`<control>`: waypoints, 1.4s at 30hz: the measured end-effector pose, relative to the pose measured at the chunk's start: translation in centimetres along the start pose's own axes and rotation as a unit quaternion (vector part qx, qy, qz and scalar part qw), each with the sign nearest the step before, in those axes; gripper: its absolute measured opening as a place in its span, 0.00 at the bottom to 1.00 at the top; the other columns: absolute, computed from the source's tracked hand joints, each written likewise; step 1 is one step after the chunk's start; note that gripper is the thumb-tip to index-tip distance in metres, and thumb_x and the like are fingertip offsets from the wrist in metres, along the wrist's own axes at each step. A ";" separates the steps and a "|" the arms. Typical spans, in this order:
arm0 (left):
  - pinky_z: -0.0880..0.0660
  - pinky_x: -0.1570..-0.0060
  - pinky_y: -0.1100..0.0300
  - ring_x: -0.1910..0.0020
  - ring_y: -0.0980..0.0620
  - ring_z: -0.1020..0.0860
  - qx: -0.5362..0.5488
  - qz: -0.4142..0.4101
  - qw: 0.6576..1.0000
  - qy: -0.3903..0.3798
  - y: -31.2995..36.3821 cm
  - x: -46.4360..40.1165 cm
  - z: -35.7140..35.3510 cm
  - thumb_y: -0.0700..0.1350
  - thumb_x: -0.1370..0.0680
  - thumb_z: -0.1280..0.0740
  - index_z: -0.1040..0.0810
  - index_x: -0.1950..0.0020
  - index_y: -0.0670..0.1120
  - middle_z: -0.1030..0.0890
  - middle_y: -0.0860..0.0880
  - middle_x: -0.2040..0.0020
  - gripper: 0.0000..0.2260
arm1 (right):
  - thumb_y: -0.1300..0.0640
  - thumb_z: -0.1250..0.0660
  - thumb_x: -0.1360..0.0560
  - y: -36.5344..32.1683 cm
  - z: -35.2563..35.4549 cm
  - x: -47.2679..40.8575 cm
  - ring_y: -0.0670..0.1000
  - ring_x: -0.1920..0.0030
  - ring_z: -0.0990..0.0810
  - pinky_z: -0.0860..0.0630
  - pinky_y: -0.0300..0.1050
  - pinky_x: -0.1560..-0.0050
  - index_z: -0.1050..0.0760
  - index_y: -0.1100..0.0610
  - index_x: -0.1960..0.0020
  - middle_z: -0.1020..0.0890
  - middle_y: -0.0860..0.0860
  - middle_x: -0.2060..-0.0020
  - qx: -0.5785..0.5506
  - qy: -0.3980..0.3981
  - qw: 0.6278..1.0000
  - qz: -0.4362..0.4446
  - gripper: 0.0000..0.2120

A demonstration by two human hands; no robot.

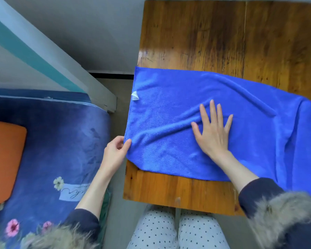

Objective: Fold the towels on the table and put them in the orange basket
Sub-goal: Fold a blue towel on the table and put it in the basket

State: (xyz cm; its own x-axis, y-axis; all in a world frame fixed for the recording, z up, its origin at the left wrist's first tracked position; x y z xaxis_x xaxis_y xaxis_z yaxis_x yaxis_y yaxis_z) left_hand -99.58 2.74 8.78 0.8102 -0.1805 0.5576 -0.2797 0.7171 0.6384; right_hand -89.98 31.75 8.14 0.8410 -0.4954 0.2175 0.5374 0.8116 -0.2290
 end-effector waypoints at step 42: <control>0.54 0.31 0.36 0.25 0.39 0.50 -0.413 -0.411 0.812 -0.023 17.7 -2.3 -19.9 0.52 0.20 0.49 0.41 0.25 0.51 0.46 0.44 0.23 0.23 | 0.59 0.36 0.24 14.4 7.2 0.9 0.61 0.36 0.29 0.34 0.59 0.39 0.27 0.62 0.37 0.25 0.59 0.38 -0.099 0.175 0.970 -0.138 0.16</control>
State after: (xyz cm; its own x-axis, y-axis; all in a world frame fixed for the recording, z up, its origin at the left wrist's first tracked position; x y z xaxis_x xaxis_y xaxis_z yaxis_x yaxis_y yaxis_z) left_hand -96.14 29.22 8.26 0.5224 -0.8386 0.1544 0.8031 0.5448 0.2412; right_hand -81.95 45.19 11.82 0.6147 -0.7882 -0.0302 0.7175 0.5747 -0.3935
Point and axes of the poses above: each hand's wrist, its own x-axis away from the middle knuckle, its own z-axis out of the back of the hand, y = z × x, the point moved 5 cm from there along -x, towards the middle knuckle
